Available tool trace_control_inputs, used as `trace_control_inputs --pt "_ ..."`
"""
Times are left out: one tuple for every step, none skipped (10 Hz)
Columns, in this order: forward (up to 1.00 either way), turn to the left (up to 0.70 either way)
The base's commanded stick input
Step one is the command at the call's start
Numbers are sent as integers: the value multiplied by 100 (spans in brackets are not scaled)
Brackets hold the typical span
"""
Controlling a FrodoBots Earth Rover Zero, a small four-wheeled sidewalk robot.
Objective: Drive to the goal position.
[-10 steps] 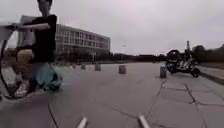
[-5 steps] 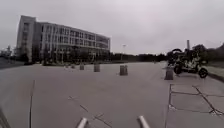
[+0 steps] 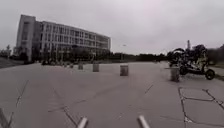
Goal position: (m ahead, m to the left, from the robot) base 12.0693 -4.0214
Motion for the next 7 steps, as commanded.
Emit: trace_control_inputs --pt "70 -35" --pt "70 -35" --pt "70 -35" --pt "70 -31" --pt "70 -17" --pt "70 -3" --pt "70 0"
